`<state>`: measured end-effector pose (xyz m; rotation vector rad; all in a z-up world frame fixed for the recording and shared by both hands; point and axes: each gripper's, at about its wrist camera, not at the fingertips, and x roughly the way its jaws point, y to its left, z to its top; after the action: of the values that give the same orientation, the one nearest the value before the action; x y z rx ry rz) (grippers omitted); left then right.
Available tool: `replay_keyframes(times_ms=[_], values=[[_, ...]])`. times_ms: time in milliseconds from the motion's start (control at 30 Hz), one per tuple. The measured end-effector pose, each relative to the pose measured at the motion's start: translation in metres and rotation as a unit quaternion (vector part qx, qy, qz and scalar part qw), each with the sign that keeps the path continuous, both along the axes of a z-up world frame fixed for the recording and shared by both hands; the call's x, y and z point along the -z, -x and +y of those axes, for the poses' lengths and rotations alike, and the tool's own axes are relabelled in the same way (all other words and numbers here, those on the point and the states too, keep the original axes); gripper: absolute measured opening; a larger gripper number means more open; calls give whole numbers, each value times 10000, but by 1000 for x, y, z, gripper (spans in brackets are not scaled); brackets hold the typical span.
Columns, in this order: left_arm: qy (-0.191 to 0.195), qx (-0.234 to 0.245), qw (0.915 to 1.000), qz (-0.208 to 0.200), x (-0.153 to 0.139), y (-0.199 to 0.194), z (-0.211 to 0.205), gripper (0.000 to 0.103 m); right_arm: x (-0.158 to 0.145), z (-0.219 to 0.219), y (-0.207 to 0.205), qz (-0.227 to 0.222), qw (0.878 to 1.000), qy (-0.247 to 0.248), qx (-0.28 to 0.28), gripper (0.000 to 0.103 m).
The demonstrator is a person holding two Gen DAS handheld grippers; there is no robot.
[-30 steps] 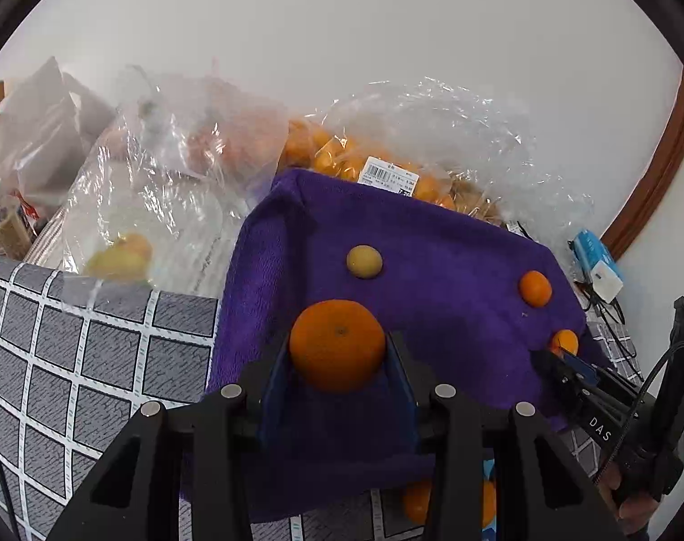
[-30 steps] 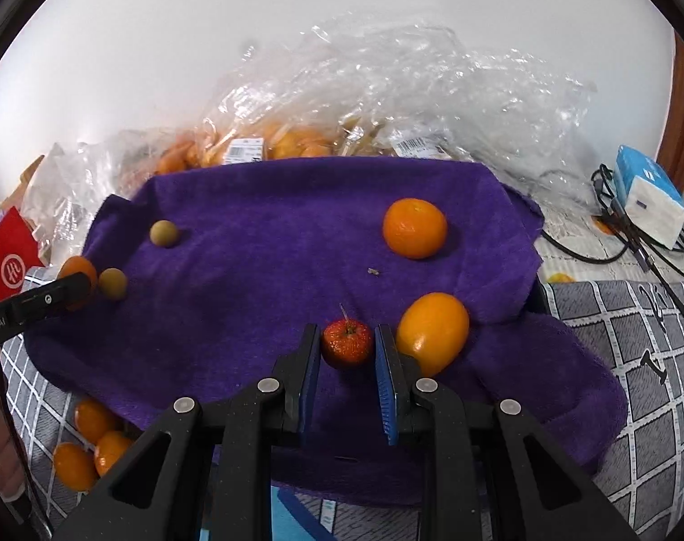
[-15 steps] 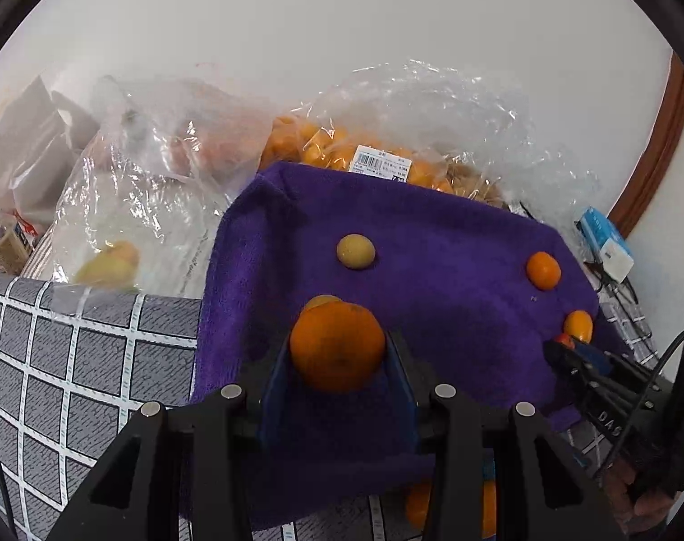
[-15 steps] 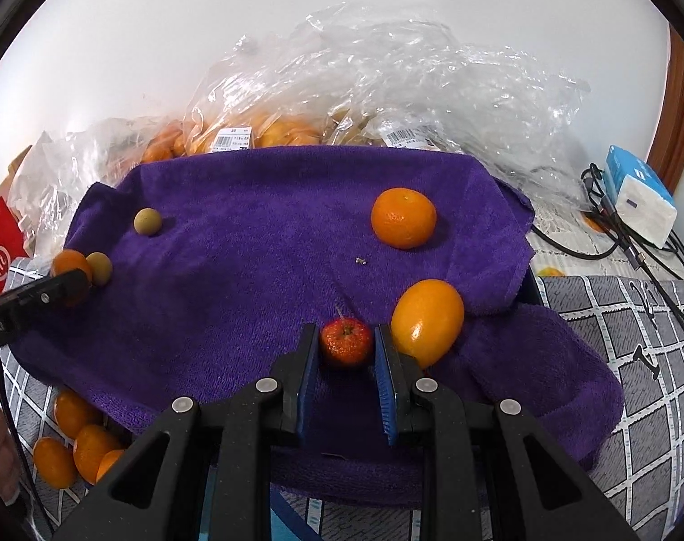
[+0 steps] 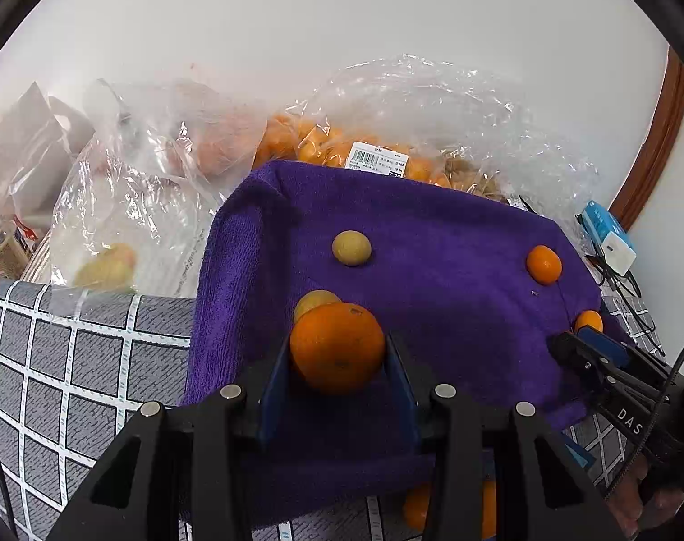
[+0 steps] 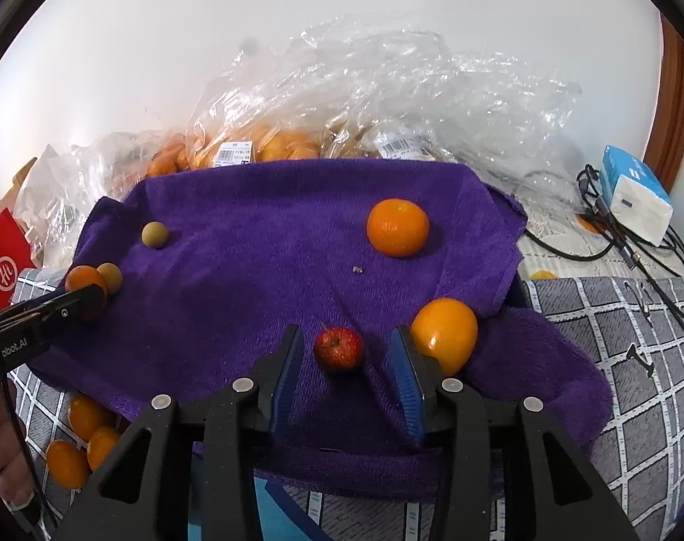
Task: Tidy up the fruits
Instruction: 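Lower both fruits onto the towel and open both grippers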
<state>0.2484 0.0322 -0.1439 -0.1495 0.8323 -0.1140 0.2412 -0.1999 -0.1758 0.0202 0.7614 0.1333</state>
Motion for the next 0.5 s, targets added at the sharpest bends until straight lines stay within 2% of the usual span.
replay_keyframes(times_ms=[100, 167, 233, 333, 500], values=[[103, 33, 9999, -24, -1, 1, 2, 43, -5, -1, 4, -119, 9999, -16, 8, 41], [227, 32, 9997, -90, -4, 3, 5, 46, -7, -2, 7, -227, 9997, -60, -8, 46], [356, 9, 9992, -155, -4, 4, 8, 48, -9, -5, 6, -272, 9995, -123, 47, 46], [322, -20, 9994, -148, -4, 5, 8, 48, -13, -9, 8, -296, 9992, -258, 105, 46], [332, -46, 9987, -381, -12, 13, 7, 51, -26, -8, 19, -667, 9974, 164, 194, 50]])
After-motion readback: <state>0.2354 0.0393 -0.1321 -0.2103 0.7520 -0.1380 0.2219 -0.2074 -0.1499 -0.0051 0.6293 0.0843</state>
